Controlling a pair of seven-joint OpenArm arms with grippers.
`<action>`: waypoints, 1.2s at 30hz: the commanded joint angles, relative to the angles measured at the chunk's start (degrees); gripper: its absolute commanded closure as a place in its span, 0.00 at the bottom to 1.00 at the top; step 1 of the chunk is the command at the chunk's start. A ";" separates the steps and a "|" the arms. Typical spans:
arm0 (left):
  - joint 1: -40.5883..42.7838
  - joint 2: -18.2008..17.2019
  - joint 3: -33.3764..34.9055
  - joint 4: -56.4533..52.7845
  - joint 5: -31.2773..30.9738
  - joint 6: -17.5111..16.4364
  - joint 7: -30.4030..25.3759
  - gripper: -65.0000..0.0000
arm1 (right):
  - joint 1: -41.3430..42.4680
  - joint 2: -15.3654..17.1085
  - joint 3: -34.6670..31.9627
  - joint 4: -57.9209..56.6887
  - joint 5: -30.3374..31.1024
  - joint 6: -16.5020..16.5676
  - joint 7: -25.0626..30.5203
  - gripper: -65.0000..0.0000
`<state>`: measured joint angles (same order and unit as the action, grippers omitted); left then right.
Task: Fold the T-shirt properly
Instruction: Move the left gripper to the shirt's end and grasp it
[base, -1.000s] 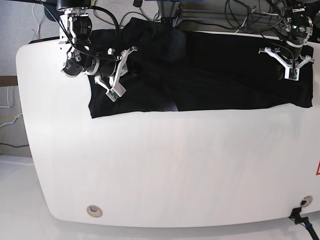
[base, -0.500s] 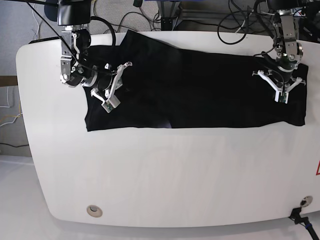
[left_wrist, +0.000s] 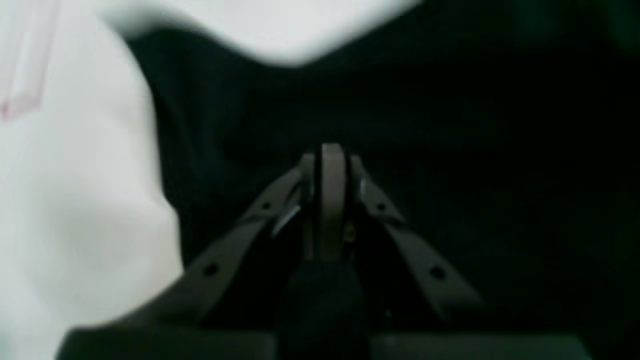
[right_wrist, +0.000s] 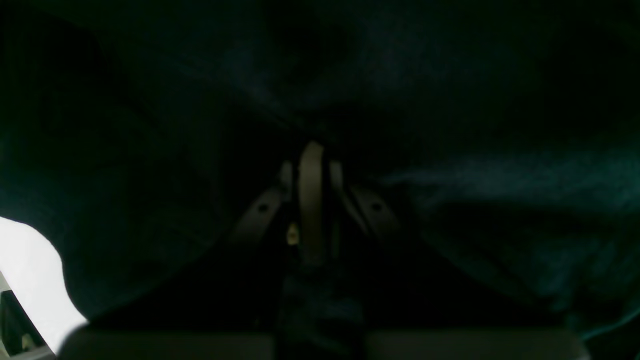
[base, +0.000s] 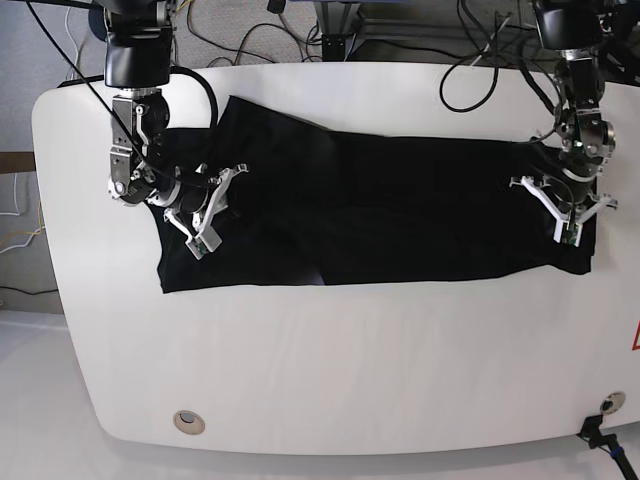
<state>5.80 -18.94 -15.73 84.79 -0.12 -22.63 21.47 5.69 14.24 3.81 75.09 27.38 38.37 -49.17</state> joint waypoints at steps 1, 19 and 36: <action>-1.98 -0.80 -0.76 2.63 -0.71 -1.85 0.02 0.96 | -0.29 0.05 -0.34 -0.41 -3.16 -0.70 -3.80 1.00; -17.45 -1.50 -4.19 -13.54 -0.71 -3.17 1.51 0.35 | -0.29 -0.04 -0.43 -0.50 -3.24 -0.88 -3.80 1.00; -17.36 -4.58 -8.85 -19.52 -0.54 -3.17 -1.21 0.35 | -0.38 -0.04 -0.43 -0.50 -3.24 -0.96 -3.80 1.00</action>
<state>-10.41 -22.35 -24.47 64.55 -0.03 -25.74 21.41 5.67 13.82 3.68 74.89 27.66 38.37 -48.77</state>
